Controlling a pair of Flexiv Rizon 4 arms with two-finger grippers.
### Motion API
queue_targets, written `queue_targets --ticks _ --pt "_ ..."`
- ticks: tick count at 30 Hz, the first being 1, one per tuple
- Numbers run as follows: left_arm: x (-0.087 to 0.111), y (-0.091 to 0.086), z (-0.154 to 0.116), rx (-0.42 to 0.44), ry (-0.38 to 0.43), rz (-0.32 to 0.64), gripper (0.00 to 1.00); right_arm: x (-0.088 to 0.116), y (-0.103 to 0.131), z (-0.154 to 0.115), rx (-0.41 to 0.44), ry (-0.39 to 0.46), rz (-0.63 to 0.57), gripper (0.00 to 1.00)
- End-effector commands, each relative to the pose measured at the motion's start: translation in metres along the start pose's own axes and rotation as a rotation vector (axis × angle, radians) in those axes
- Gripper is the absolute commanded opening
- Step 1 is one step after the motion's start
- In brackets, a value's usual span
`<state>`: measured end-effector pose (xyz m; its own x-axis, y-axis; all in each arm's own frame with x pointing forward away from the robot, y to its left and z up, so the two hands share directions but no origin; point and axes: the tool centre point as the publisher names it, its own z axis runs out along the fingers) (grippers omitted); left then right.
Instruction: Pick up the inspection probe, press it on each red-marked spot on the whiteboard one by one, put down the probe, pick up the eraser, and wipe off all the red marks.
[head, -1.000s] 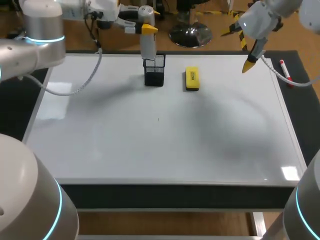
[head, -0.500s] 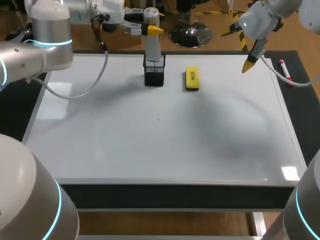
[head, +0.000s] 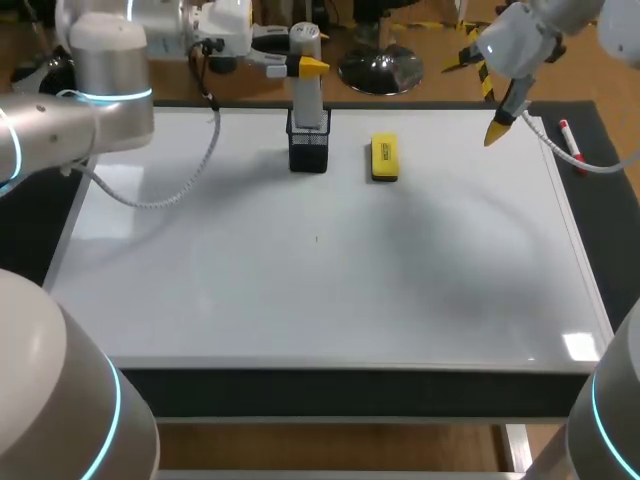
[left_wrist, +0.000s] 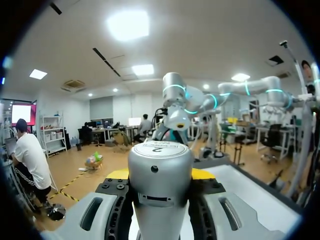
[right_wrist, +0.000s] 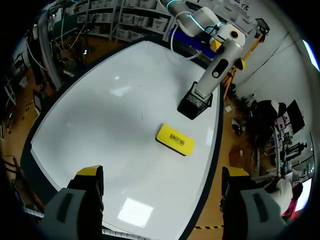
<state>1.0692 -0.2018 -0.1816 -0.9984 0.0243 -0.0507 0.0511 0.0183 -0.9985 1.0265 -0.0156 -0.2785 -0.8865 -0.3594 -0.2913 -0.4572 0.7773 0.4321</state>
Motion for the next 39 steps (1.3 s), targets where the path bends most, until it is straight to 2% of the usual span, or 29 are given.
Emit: queue_targets --ticks 1,16,39 --pt "-0.003 0.006 0.001 0.008 -0.009 -0.006 0.0 0.0 0.0 -0.001 0.003 0.003 -0.001 1.0" --pt "-0.01 0.026 0.0 0.006 -0.022 -0.02 0.0 0.0 0.0 -0.001 0.003 0.003 -0.001 1.0" --pt "-0.013 0.059 0.002 -0.022 0.007 -0.051 0.0 0.0 0.0 -0.001 0.003 0.003 -0.001 1.0"
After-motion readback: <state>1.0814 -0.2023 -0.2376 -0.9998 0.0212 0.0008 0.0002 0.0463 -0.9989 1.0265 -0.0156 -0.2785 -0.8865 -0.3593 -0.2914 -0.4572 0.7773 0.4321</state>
